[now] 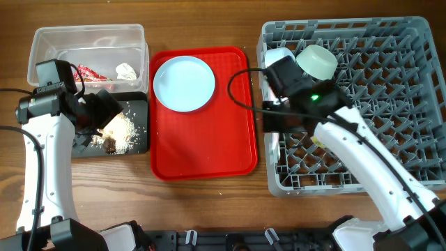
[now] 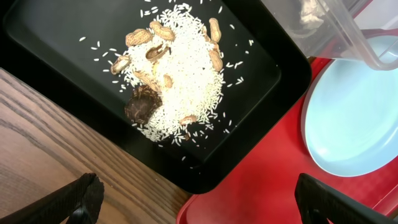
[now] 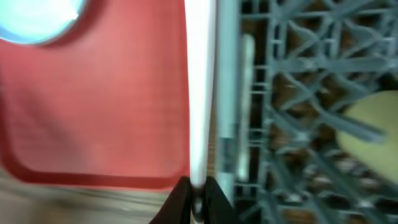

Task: Sort waste into correct bins and load items into the dishwasher rack
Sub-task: 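Grasp the white fork with the right gripper and place it in the rack, then grasp the light blue plate with the right gripper, stand it in the rack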

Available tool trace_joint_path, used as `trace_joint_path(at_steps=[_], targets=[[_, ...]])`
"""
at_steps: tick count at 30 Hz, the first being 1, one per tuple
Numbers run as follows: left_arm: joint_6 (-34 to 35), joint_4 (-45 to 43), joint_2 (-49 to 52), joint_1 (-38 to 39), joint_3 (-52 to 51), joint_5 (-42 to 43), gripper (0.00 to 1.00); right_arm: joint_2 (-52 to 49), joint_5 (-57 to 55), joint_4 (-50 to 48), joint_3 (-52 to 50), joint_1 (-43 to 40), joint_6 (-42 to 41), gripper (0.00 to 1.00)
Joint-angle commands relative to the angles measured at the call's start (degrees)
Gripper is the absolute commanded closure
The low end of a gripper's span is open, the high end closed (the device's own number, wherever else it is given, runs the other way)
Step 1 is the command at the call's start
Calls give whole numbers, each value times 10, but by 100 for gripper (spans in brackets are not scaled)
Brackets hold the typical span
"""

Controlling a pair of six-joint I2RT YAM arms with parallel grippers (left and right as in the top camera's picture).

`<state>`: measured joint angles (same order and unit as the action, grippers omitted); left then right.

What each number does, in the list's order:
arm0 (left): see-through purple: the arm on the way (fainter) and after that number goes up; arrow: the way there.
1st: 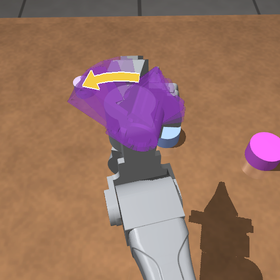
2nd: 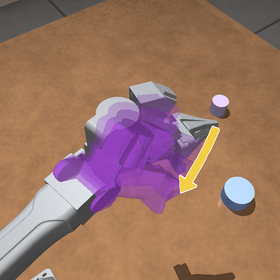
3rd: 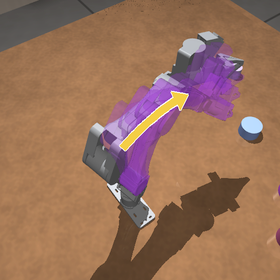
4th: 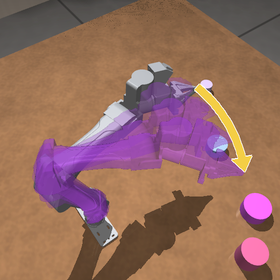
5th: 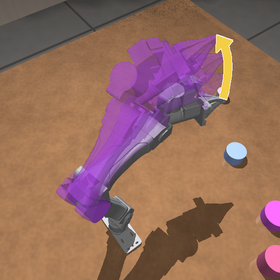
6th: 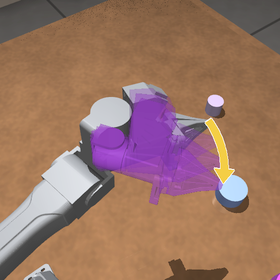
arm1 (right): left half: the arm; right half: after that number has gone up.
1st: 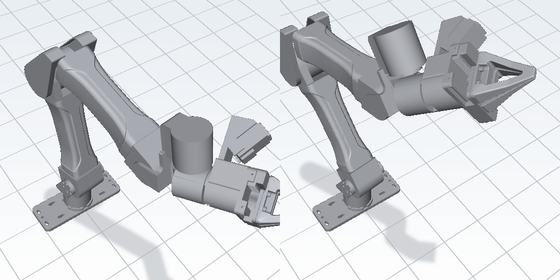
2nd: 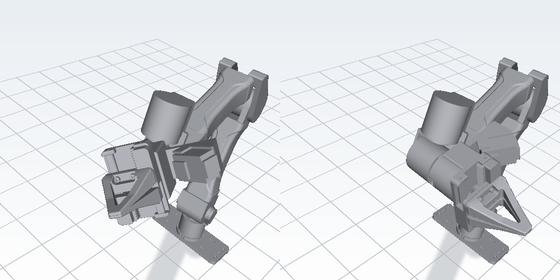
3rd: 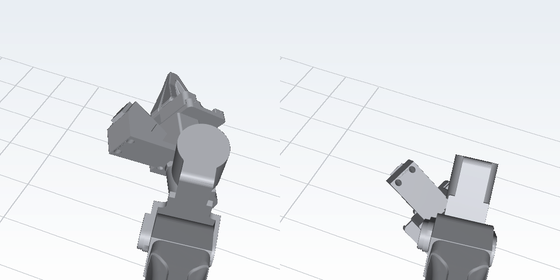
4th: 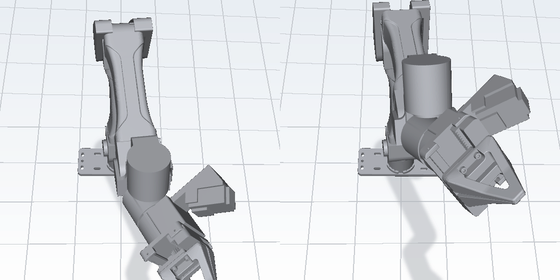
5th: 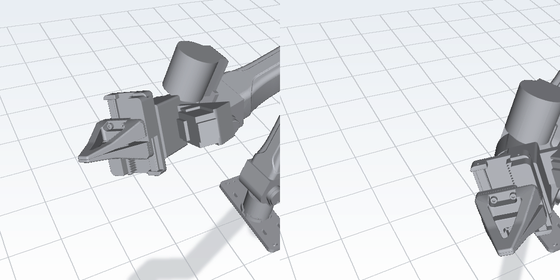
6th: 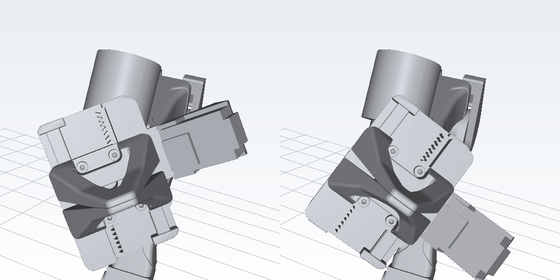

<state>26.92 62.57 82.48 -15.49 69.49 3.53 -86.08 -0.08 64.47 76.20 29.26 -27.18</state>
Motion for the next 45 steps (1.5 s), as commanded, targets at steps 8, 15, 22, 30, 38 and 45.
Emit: trace_joint_path(at_steps=[8, 15, 22, 30, 38, 45], targets=[[5, -2, -8, -3, 2, 5, 0, -93, -38, 8, -2, -38, 76, 80], [5, -2, -8, -3, 2, 5, 0, -48, 71, -165, 66, -36, 93, 30], [5, -2, -8, -3, 2, 5, 0, -207, 126, -405, 66, 15, 11, 20], [5, -2, -8, -3, 2, 5, 0, -364, 88, -499, 66, 54, -115, 27], [5, -1, -8, -3, 2, 5, 0, -381, 24, -371, 66, 64, -176, 82], [5, -2, -8, -3, 2, 5, 0, -306, 9, -245, 66, 22, -140, 96]])
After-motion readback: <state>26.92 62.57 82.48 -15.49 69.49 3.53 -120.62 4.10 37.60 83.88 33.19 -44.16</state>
